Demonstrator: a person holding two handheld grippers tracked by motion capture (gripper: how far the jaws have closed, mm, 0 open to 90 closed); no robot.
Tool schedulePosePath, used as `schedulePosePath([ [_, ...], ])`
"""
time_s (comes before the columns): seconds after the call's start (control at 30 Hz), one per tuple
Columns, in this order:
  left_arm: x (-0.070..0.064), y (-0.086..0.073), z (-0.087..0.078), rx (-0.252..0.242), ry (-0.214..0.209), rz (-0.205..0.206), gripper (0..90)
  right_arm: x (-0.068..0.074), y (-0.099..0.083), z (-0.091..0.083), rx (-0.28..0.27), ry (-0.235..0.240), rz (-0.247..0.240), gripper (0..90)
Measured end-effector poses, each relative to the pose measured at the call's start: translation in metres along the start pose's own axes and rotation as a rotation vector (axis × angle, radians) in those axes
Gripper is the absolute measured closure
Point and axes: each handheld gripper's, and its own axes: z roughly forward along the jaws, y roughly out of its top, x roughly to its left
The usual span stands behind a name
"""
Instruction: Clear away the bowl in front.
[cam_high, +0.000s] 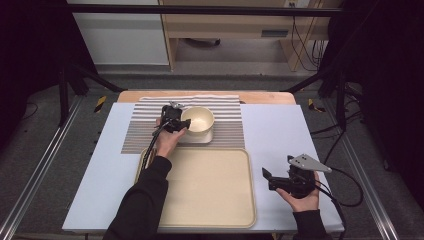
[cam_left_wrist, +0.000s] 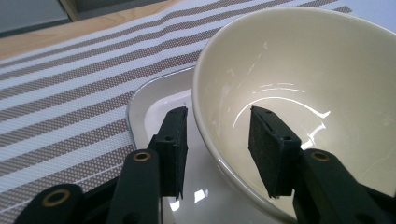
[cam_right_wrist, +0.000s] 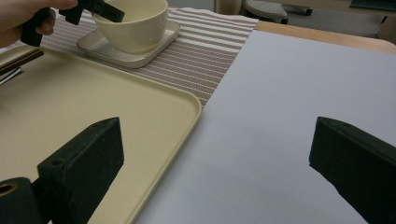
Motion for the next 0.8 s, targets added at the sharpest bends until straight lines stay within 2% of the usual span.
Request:
schedulePosePath([
  [0.1, -0.0006, 0.0013, 0.0011, 0.016, 0.000, -0.013, 62.4, -0.0003, -0.0002, 0.0004, 0.003, -0.002, -0.001, 3.3],
  [0.27, 0.0007, 0.0028, 0.0017, 0.018, 0.013, -0.075, 70.4, 0.0001, -0.0004, 0.0011, 0.004, -0.001, 0.000, 3.3],
  [0.47, 0.0023, 0.0034, 0.0012, 0.027, 0.021, -0.106, 79.1, -0.0003, -0.0003, 0.0011, 0.005, -0.002, 0.000, 3.4],
  [0.57, 0.0036, 0.0032, 0.0008, 0.023, 0.017, -0.127, 80.8, -0.0004, -0.0003, 0.0011, 0.005, -0.002, 0.000, 3.5],
  [0.63, 0.0050, 0.0033, 0.0002, 0.020, 0.001, -0.144, 81.8, -0.0002, -0.0003, 0.0014, 0.005, 0.000, 0.001, 3.4],
  [0.8, 0.0014, 0.0047, -0.0029, 0.002, 0.008, -0.120, 82.4, -0.0005, -0.0007, 0.0019, 0.008, -0.003, -0.002, 3.4],
])
